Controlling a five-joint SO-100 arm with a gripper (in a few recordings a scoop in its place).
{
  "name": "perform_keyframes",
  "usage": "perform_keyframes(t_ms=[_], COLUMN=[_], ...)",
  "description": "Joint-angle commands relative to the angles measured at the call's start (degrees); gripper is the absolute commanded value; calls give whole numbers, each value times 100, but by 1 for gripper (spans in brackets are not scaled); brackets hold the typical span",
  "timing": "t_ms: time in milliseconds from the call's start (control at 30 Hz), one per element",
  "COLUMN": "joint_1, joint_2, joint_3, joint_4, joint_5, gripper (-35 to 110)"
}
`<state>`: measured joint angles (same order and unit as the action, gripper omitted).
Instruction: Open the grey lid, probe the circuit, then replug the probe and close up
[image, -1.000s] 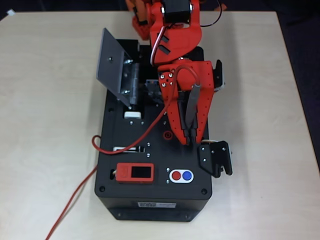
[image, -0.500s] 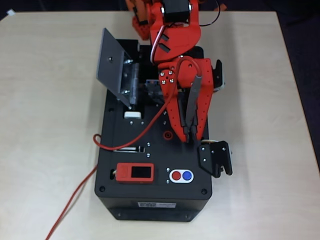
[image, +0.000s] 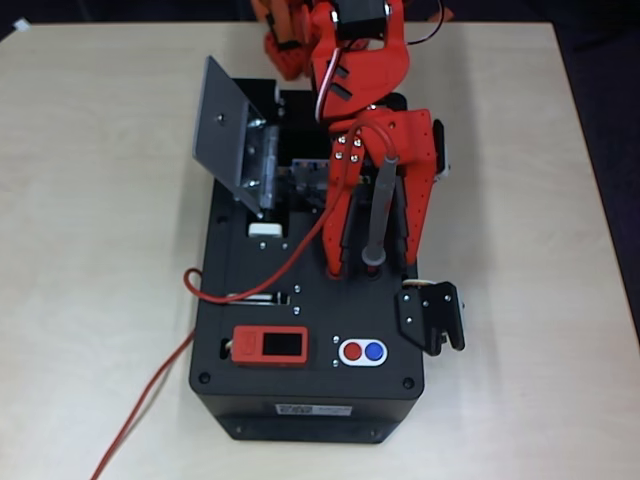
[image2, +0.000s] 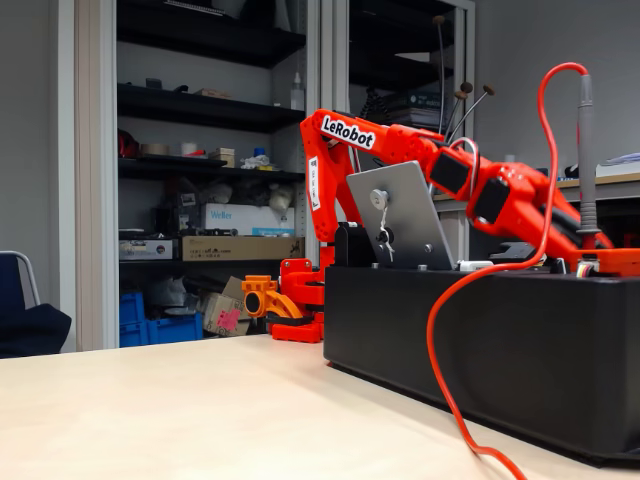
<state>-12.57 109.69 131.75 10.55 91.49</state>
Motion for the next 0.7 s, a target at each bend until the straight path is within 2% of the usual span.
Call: perform_keyframes(t_ms=[0, 533, 667], joint_1=[-123, -18, 62], joint_2=[439, 1301, 1354], joint_3=[149, 756, 615], joint_4=[18, 290, 483], joint_5=[18, 9, -158], gripper=[22, 0, 0])
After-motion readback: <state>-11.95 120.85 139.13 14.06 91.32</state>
